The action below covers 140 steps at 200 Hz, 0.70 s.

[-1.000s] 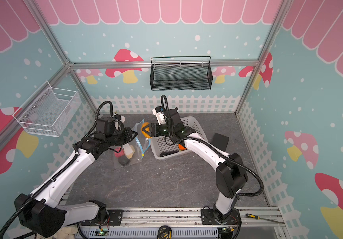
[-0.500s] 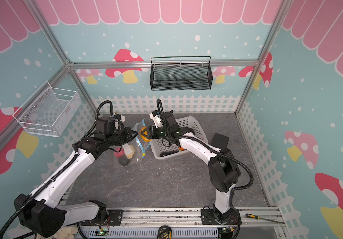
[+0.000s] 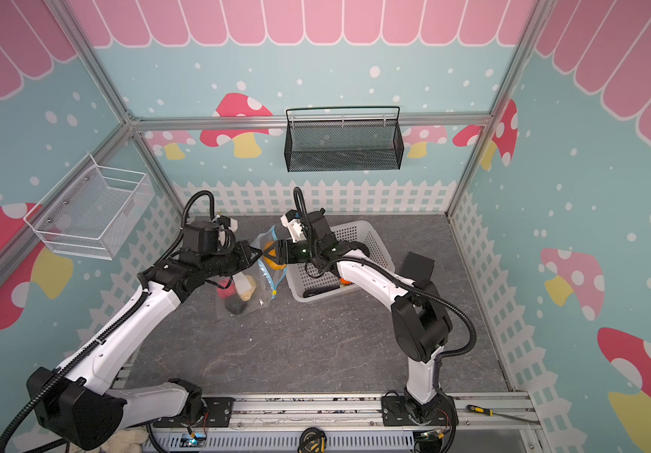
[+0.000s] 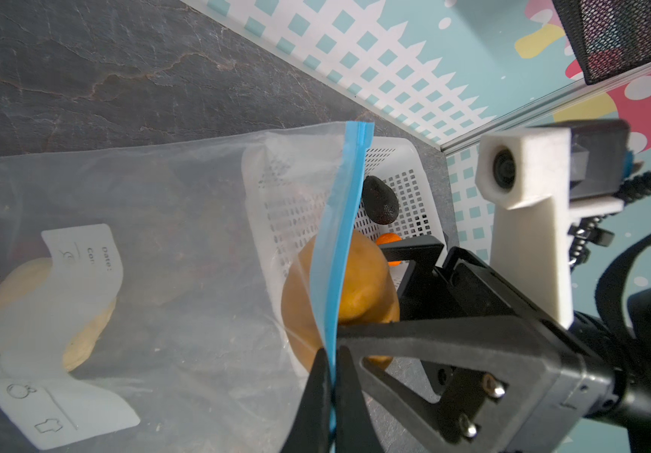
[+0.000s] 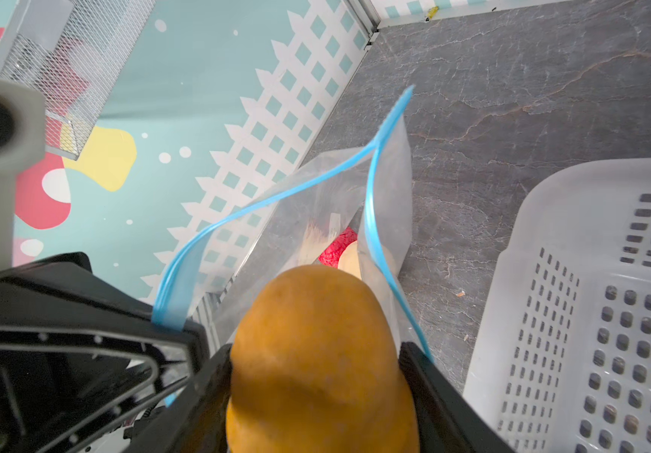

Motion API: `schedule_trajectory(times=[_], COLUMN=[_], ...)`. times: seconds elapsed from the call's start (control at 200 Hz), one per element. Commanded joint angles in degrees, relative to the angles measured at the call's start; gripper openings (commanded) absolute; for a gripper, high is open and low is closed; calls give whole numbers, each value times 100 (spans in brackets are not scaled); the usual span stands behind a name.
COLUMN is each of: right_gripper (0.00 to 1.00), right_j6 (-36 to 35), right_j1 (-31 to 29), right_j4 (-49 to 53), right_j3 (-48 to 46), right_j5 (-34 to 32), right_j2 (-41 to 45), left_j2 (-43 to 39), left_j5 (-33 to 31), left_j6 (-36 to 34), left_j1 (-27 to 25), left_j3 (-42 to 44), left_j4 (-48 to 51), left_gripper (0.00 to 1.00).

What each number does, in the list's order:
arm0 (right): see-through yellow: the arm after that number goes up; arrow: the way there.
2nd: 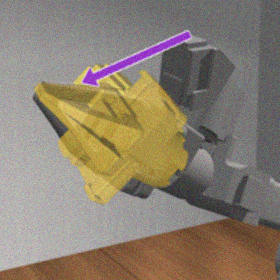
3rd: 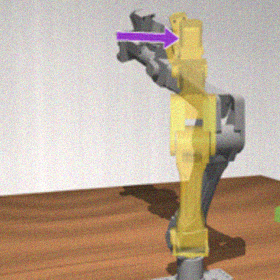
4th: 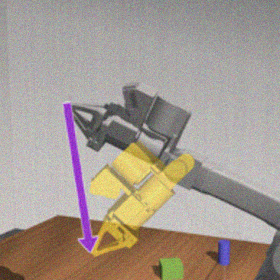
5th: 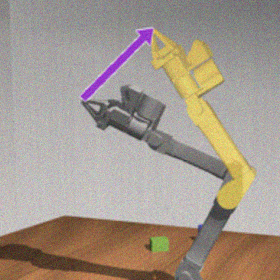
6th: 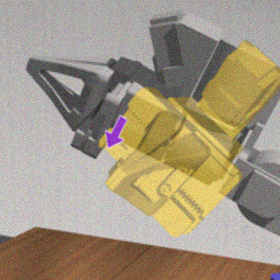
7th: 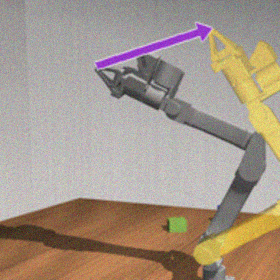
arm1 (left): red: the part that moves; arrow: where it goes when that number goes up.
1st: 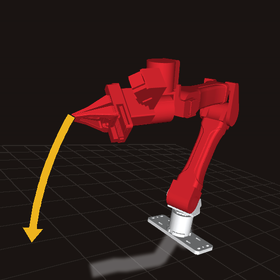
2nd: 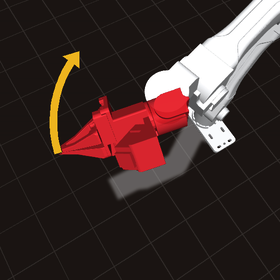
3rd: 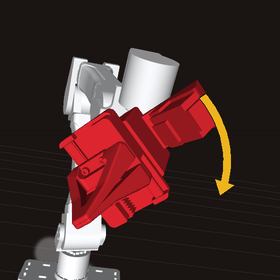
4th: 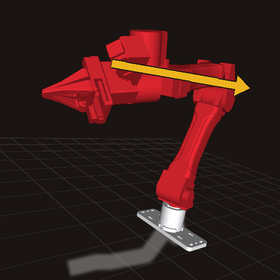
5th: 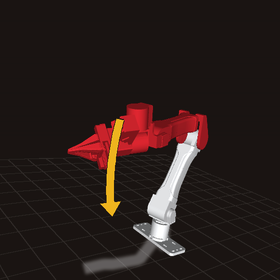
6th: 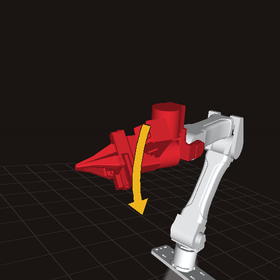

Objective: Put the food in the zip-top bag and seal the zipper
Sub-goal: 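Lift the yellow-orange piece and carry it into the bag opening with the right gripper, then open the right gripper to drop the yellow-orange piece into the bag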

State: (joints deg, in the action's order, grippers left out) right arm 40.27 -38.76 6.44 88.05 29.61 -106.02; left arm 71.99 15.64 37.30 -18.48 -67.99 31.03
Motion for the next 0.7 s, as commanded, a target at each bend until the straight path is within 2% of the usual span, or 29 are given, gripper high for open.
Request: schedule_trajectory(times=[0.0,0.245,0.695], right_gripper=[70,74,73], right_j6=[-39,-111,-142], right_j1=[-39,-39,-41], right_j4=[105,164,232], right_j3=[169,187,199], right_j5=[1,-29,-7], right_j2=[-138,-156,20], left_j2=[-90,-81,-45], left_j5=[-10,-30,-52], left_j6=[56,58,58], left_j1=[-24,-28,-24], left_j3=[-15,13,53], left_j4=[-88,-104,-132], left_gripper=[0,0,0])
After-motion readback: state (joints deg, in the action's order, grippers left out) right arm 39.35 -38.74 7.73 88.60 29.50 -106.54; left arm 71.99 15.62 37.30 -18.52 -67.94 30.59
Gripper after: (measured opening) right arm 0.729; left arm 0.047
